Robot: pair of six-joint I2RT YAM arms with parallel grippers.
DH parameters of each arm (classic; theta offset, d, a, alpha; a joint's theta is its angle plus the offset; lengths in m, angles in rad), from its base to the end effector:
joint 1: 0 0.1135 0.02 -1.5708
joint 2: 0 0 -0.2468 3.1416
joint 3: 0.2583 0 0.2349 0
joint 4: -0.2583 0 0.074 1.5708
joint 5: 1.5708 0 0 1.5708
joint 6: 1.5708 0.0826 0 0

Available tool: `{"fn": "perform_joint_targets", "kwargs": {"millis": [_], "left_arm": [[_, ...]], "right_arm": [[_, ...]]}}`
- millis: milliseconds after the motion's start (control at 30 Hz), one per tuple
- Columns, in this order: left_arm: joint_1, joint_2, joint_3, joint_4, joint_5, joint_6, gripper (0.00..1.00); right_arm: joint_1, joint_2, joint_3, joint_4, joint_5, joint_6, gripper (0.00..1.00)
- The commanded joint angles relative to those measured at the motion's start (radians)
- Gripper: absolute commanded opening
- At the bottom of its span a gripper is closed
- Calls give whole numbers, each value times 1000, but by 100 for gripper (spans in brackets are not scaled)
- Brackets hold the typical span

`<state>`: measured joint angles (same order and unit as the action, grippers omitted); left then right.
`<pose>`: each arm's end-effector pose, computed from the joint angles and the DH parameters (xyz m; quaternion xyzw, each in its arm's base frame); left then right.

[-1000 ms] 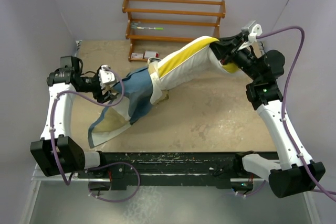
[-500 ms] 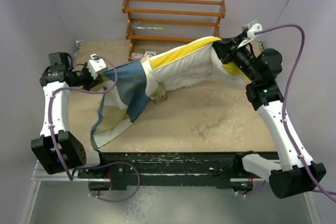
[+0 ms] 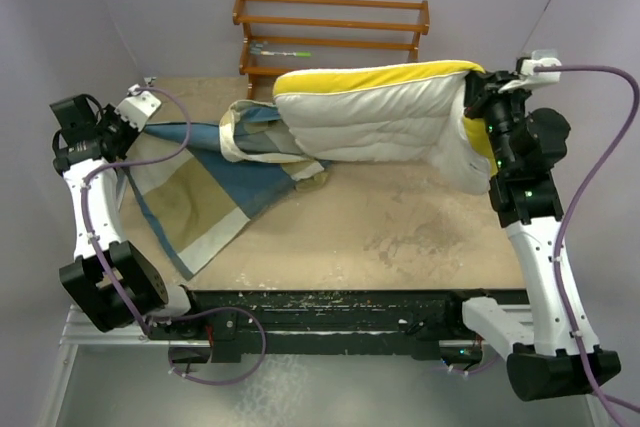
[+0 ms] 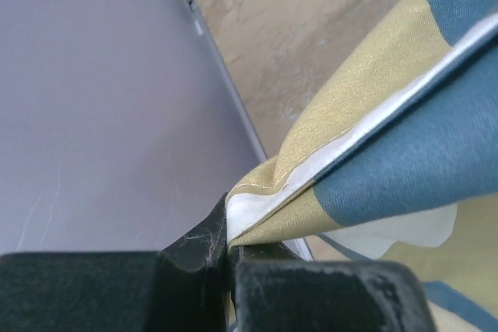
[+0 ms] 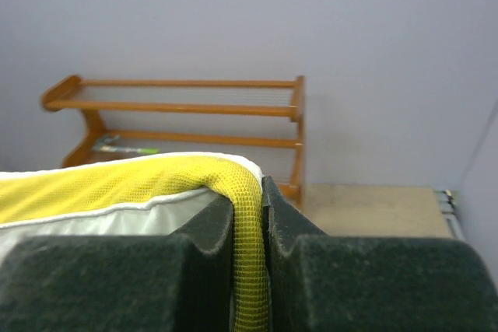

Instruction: Remove the pillowcase from the pillow

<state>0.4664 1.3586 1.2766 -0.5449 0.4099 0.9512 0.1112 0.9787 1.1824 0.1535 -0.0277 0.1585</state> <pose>0.3011 0.1147 0.3081 0.2991 0.8243 0.1521 0.4559 0.2375 0.0288 0.4777 0.0021 0.5703 0.1183 0.8129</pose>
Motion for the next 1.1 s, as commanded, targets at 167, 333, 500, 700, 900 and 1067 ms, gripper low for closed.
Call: {"fn": "perform_joint_targets", "kwargs": {"millis": [167, 333, 500, 700, 900, 1067], "left_arm": [[-23, 9, 64, -10, 54, -90, 0], [-119, -23, 180, 84, -23, -286, 0], [-93, -75, 249, 304, -161, -497, 0], [-107, -99, 330, 236, 32, -580, 0], [-217, -60, 419, 144, 114, -627, 0], [-305, -15, 337, 47, 146, -613, 7]], "right_arm": [[-80, -66, -9, 266, -123, 112, 0], [-81, -42, -6, 294, -157, 173, 0], [-86, -39, 0, 314, -209, 215, 0], [-86, 9, 17, 431, -303, 328, 0], [-64, 103, 42, 474, -405, 422, 0], [-35, 77, -65, 475, -413, 324, 0]]}}
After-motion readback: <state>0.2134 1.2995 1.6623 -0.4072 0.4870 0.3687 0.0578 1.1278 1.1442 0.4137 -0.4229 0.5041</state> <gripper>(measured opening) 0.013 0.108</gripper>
